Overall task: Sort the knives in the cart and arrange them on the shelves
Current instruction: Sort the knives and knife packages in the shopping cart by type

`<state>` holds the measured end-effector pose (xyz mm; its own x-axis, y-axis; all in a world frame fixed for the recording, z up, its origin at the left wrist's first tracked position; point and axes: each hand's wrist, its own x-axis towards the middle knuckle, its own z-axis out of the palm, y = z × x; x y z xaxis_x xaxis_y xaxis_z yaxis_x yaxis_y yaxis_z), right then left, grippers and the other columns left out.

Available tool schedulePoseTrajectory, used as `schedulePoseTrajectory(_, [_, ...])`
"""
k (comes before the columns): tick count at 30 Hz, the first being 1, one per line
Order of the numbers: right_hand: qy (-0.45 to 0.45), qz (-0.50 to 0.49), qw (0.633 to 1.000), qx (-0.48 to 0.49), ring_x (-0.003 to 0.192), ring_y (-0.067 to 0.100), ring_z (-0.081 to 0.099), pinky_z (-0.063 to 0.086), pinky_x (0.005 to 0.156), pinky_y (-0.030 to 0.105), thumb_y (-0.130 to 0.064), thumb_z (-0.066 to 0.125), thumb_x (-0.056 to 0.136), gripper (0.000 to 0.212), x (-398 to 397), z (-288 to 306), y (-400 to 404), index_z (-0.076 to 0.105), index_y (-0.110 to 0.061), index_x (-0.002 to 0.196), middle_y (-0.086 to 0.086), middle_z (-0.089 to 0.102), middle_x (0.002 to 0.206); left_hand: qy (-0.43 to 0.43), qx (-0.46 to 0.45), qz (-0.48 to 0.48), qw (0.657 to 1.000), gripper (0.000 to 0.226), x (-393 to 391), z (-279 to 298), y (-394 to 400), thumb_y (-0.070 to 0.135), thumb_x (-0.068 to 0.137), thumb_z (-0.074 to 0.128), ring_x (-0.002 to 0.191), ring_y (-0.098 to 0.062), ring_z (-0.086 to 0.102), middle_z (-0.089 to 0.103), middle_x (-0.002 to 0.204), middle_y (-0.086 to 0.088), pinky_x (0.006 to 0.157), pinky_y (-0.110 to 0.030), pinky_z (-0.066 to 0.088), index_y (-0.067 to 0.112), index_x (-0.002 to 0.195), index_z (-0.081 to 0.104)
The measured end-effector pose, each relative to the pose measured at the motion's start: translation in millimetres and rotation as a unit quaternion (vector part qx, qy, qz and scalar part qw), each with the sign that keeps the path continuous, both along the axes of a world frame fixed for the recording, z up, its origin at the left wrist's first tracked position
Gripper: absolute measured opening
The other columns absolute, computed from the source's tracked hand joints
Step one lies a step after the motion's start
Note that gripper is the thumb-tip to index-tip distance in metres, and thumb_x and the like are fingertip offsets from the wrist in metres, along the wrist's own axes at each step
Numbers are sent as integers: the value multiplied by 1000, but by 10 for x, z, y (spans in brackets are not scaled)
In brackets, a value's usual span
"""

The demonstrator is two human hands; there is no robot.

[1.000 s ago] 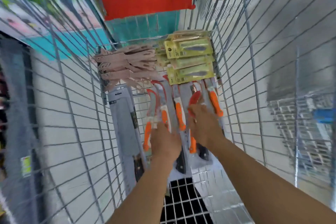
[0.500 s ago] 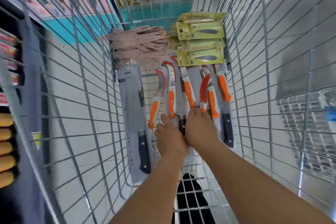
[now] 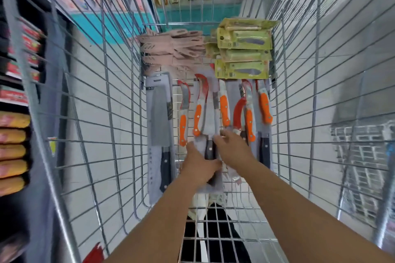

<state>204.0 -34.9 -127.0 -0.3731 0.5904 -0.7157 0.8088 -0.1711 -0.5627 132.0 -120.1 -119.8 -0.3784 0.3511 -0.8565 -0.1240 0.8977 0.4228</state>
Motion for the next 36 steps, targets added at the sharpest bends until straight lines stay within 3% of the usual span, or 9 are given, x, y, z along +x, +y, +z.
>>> schedulePoseTrajectory(4, [47,-98,994,-25,84,26,61,44,61,28,-31,59,89,25,-128,105,29,60,-11,102,4,64,86,-121,47,23,991,48,-1,203,-57,16,78,68,99,-22,62,63,109,-10,91,-38,51,10,121,45])
schedulePoseTrajectory(8, [-44,-18,994,99,64,18,50,27,47,25,-27,55,87,18,-146,239,-4,43,-17,96,-4,48,72,-201,113,42,972,26,44,375,-97,-2,83,58,64,1,63,65,86,-3,57,-11,47,4,108,56])
schedulePoseTrajectory(10, [-42,-23,989,143,60,12,45,25,46,24,-25,54,87,14,-84,302,-48,42,-18,89,-6,45,70,-200,116,14,973,31,65,420,-109,0,83,61,73,-3,64,66,95,-4,59,-11,48,3,114,54])
schedulePoseTrajectory(13, [0,-53,986,161,55,5,41,25,47,24,-22,54,86,19,-25,388,-112,37,-25,76,-7,44,65,-162,119,-13,980,45,64,501,-169,8,82,67,89,-3,60,61,111,2,69,-9,48,21,119,46])
schedulePoseTrajectory(17, [96,-39,991,88,68,17,56,44,57,31,-21,57,86,12,-190,412,-221,47,-26,80,-5,54,72,-53,104,-45,992,107,24,541,-315,18,83,69,113,-11,49,33,134,10,91,-22,43,38,147,-15])
schedulePoseTrajectory(21, [148,-9,989,-1,110,18,56,49,86,36,-31,67,85,57,-562,328,-395,38,-21,133,-3,56,124,129,17,-59,990,97,-171,527,-469,25,87,62,102,-23,49,32,119,-8,85,-32,48,44,146,-11])
schedulePoseTrajectory(26, [140,73,987,14,99,10,50,38,71,18,-30,63,88,49,-917,166,-604,42,-22,132,-8,52,111,193,-92,-94,972,80,-396,396,-606,23,92,53,125,-40,35,17,140,-20,96,-46,41,39,148,-1])
schedulePoseTrajectory(30, [96,145,985,13,112,27,51,45,93,34,-22,56,89,44,-981,49,-635,45,-18,131,8,53,121,216,-114,-171,955,69,-438,305,-696,24,94,49,131,-36,26,11,148,-17,107,-47,34,28,148,7])
schedulePoseTrajectory(36, [28,242,970,26,131,30,34,30,102,27,-11,46,94,61,-860,23,-558,22,-23,149,16,24,145,288,-148,-287,901,85,-396,254,-752,23,89,57,137,-33,20,10,153,-16,112,-38,24,3,147,-2])
